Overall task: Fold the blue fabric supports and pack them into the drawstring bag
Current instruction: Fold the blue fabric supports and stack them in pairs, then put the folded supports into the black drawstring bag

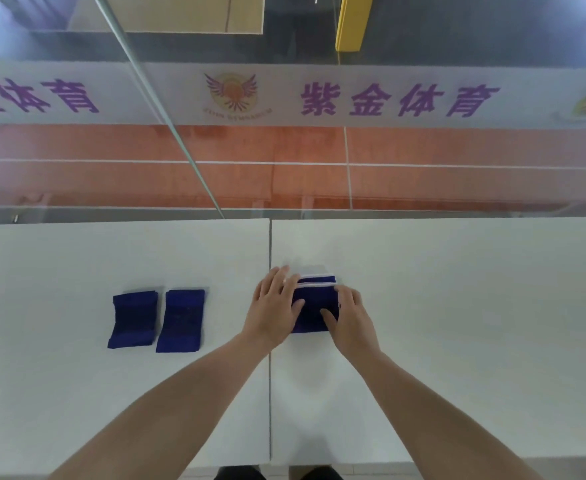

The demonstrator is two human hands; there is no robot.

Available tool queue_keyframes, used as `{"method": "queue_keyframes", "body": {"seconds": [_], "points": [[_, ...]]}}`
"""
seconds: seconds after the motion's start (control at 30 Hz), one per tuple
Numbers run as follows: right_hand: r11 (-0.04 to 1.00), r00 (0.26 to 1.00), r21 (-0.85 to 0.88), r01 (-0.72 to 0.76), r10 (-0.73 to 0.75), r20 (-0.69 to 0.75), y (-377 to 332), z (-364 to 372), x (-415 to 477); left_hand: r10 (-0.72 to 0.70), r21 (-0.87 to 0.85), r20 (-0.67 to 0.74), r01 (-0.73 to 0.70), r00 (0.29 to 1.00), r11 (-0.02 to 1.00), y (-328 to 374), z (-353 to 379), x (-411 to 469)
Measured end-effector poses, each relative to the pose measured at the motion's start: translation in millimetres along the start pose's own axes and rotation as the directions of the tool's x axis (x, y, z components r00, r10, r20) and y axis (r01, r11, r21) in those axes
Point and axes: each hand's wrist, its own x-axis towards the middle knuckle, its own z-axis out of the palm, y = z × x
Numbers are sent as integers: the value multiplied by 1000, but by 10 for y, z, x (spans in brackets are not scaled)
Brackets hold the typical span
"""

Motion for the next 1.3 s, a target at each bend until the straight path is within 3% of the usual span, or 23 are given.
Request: {"method": "queue_keyframes", "body": {"seconds": [0.1,0.23,0.4,0.57,0.7,0.83,1.07,1.3], "points": [[991,993,83,-107,102,66,-49,-2,35,-162,-71,200,179,966,981,12,-49,200],[982,982,100,-160,147,121,-49,37,87,-148,65,342,133,928,989,0,-81,360],[973,973,156,-169,140,182,-48,84,63,-234,127,433,198,870,972,4,-61,320],[954,955,225,-201,139,262,-169,-11,6,-151,-124,398,216,905,969,26,-96,30],[938,924,278,-208,95,369,-308,-125,-19,-79,-149,382,146,921,978,-60,-269,-156],[931,902,304,-202,55,429,-668,-132,-116,-72,-242,353,166,933,956,-240,-679,-360],[959,902,265,-102,-23,431,-1809,215,-511,-76,-461,289,208,954,863,-951,-1594,-958],[941,906,322,-103,-45,421,-3228,962,-1124,-123,-497,287,258,950,829,-2014,-2564,-1843]]}}
